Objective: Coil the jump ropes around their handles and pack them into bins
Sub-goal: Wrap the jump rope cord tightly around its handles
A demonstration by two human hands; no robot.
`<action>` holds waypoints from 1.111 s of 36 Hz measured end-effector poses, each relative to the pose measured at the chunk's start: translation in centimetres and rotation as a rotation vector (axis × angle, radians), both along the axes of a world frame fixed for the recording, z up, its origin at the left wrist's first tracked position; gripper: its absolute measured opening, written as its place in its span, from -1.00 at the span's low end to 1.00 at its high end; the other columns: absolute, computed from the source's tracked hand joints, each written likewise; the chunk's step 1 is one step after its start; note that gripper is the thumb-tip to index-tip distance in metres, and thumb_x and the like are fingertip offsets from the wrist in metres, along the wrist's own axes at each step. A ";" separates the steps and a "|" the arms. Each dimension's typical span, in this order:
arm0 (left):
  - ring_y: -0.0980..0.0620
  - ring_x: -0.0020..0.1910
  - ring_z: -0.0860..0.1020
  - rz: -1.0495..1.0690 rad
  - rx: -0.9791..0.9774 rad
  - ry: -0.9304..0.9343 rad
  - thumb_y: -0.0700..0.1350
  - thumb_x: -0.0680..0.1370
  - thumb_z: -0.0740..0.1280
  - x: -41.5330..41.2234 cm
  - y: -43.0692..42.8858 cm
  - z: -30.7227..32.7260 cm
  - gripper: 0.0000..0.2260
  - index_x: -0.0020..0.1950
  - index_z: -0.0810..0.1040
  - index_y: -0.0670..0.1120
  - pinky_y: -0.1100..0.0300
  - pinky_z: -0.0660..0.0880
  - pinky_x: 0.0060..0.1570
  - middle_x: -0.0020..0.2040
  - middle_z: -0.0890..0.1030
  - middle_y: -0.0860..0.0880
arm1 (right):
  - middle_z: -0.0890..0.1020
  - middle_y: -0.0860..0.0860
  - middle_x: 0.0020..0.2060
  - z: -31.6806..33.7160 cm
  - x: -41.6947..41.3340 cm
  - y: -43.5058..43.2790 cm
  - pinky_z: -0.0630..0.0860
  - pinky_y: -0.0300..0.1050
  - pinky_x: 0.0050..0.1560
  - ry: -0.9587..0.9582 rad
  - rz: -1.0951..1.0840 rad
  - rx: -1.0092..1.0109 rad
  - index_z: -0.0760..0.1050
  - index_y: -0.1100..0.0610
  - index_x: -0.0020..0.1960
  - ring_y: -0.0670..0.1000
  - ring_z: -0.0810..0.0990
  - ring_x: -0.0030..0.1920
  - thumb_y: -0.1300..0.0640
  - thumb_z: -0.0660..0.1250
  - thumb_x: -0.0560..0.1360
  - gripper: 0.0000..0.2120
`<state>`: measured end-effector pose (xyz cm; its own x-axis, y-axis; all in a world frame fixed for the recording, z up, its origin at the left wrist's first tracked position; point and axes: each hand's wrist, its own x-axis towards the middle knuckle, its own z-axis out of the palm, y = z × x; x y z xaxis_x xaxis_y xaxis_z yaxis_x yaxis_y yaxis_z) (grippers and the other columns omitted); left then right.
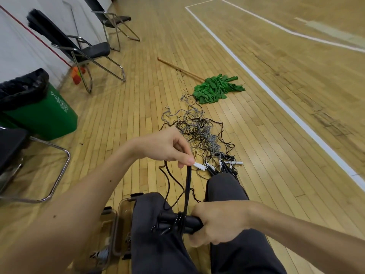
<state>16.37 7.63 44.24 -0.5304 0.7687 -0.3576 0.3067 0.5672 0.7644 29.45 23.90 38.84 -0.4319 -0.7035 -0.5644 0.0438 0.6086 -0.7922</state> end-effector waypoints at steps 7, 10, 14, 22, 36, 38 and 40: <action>-0.01 -0.41 0.36 0.176 0.158 -0.190 -0.20 0.54 0.43 0.5 -0.5 -2.9 -0.82 -0.22 0.72 0.00 0.17 0.24 -0.40 -0.41 0.57 -0.04 | 0.40 -0.07 -0.49 1.7 0.5 0.4 0.32 -0.12 -0.35 0.066 -0.091 -0.142 0.39 0.20 -0.23 -0.02 0.35 -0.46 0.11 0.32 0.61 -0.71; 0.09 -0.47 0.35 0.248 0.203 -0.262 -0.17 0.53 0.41 0.8 -0.7 -4.2 -0.83 -0.25 0.70 0.00 0.27 0.23 -0.43 -0.45 0.52 0.01 | 0.40 -0.02 -0.46 2.1 0.3 0.9 0.31 -0.06 -0.31 0.083 -0.159 -0.219 0.38 0.17 -0.23 0.01 0.34 -0.44 0.10 0.32 0.62 -0.71; 0.17 -0.52 0.39 0.284 0.309 -0.377 -0.12 0.51 0.47 1.0 -0.5 -5.9 -0.87 -0.24 0.69 -0.01 0.37 0.32 -0.47 -0.47 0.51 0.07 | 0.39 0.05 -0.44 2.4 -0.3 2.0 0.31 -0.08 -0.35 0.084 -0.250 -0.325 0.39 0.28 -0.17 0.03 0.34 -0.44 0.14 0.32 0.63 -0.72; 0.05 -0.27 0.38 0.488 0.289 -0.449 -0.25 0.60 0.28 3.3 -0.5 -8.4 -0.86 -0.16 0.50 -0.13 0.26 0.31 -0.21 -0.31 0.49 -0.01 | 0.44 0.09 -0.44 2.1 -1.0 3.3 0.46 -0.05 -0.25 0.070 -0.407 -0.471 0.41 0.36 -0.11 0.07 0.43 -0.40 0.10 0.37 0.54 -0.69; 0.14 -0.49 0.33 0.466 0.202 -0.224 0.06 0.67 0.20 4.8 -0.6 -8.7 -0.61 -0.26 0.52 -0.11 0.36 0.26 -0.43 -0.46 0.44 0.01 | 0.40 0.08 -0.41 -2.2 -3.1 4.8 0.39 -0.14 -0.41 -0.214 -0.828 -0.554 0.48 0.20 -0.15 0.00 0.37 -0.46 0.31 0.45 0.49 -0.85; 0.14 -0.48 0.36 0.477 0.187 -0.160 0.05 0.68 0.19 4.9 -0.7 -8.4 -0.60 -0.29 0.51 -0.11 0.38 0.31 -0.39 -0.45 0.45 0.00 | 0.41 0.10 -0.40 -3.2 -3.0 4.6 0.40 -0.14 -0.41 -0.178 -0.867 -0.476 0.50 0.22 -0.14 0.00 0.39 -0.46 0.32 0.46 0.48 -0.87; 0.11 -0.44 0.40 0.476 0.181 -0.106 0.07 0.68 0.19 4.9 -0.7 -8.2 -0.58 -0.29 0.51 -0.12 0.33 0.34 -0.33 -0.43 0.47 -0.02 | 0.42 0.10 -0.40 -3.9 -3.0 4.4 0.41 -0.13 -0.41 -0.159 -0.891 -0.445 0.51 0.22 -0.14 0.02 0.39 -0.46 0.31 0.45 0.49 -0.88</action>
<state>21.29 6.92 35.99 -0.8044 0.5057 -0.3117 -0.0375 0.4804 0.8763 26.48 28.27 34.96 -0.8456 -0.3218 -0.4260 0.4638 -0.0476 -0.8847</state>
